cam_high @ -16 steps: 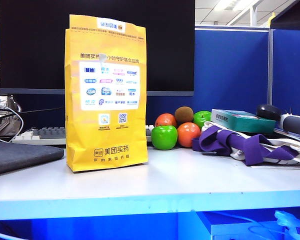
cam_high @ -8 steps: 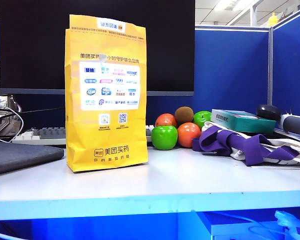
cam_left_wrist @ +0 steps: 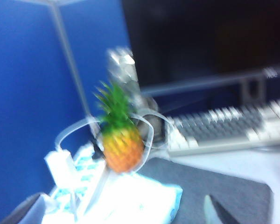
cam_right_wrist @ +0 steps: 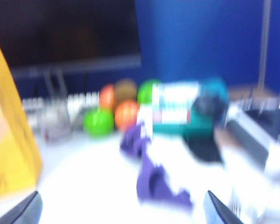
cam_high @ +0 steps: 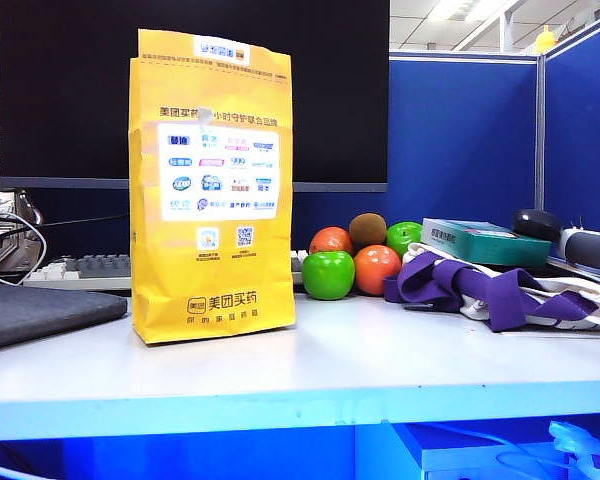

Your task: Pick up the transparent tape and throw it into the yellow paper bag.

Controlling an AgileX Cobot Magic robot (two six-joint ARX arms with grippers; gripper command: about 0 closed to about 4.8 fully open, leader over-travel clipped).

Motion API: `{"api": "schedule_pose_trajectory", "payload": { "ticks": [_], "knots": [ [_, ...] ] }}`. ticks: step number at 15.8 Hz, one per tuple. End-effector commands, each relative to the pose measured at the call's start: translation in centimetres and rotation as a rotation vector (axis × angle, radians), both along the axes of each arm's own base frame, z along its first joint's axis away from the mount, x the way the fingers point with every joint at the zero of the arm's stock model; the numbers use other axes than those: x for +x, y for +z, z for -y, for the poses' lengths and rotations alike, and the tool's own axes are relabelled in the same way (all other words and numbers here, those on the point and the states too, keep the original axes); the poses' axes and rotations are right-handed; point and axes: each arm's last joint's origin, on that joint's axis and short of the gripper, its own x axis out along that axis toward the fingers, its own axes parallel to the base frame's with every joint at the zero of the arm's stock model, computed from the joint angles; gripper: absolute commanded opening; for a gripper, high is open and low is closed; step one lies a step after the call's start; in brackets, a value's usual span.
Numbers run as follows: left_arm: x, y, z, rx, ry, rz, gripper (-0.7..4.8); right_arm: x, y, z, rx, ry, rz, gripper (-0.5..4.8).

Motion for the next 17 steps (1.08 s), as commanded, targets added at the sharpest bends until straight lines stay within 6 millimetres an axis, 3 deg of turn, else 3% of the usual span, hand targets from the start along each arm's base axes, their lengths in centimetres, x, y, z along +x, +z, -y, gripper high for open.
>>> {"api": "schedule_pose_trajectory", "payload": {
  "ticks": [1, 17],
  "knots": [
    [0.50, -1.88, 0.00, -0.002, -0.012, -0.006, 4.79, 0.04, -0.78, -0.04, -0.004, 0.012, -0.058, 4.79],
    [0.47, -1.68, 0.00, 0.000, -0.012, 0.015, 4.79, 0.04, -1.33, -0.03, -0.009, 0.011, -0.115, 4.79]
  ]
}}
